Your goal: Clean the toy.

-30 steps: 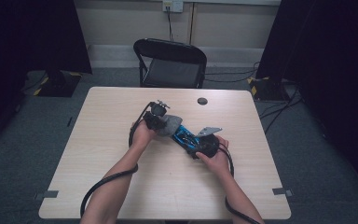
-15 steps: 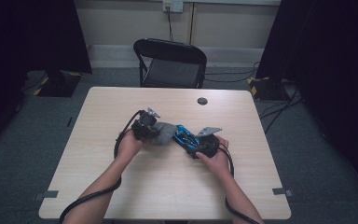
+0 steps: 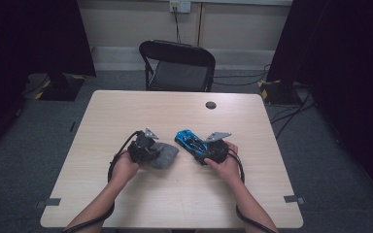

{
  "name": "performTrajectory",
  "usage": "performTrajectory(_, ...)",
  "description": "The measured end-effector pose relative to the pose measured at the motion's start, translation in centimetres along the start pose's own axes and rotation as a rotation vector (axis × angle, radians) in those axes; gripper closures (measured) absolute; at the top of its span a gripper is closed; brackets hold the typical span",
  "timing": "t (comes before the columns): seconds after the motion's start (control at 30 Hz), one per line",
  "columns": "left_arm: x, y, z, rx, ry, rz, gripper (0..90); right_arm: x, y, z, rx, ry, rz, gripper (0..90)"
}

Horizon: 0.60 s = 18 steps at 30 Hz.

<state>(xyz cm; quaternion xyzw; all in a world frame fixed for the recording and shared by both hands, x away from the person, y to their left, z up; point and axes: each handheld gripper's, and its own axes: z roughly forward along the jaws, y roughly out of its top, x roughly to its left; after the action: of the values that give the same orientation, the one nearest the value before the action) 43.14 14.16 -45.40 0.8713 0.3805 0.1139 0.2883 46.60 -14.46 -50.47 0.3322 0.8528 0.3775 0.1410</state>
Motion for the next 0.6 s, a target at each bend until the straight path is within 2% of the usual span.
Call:
performTrajectory(0.17, -0.49, -0.6, 0.65, -0.007, -0.011, -0.01, 84.1, 0.0, 0.02, 0.0, 0.001, -0.001, 0.002, 24.0)
performTrajectory(0.43, -0.7, -0.72, 0.77, -0.016, -0.021, -0.015, 83.5, 0.01, 0.14, -0.07, 0.009, -0.007, -0.01, 23.2)
performTrajectory(0.5, -0.73, -0.86, 0.89, -0.019, -0.027, -0.019, 82.9, 0.12, 0.23, -0.24, -0.001, -0.008, -0.023, 22.9)
performTrajectory(0.6, -0.6, -1.06, 0.99, -0.03, -0.033, -0.028, 81.1, 0.14, 0.32, -0.49, -0.01, -0.004, -0.015, 22.2)
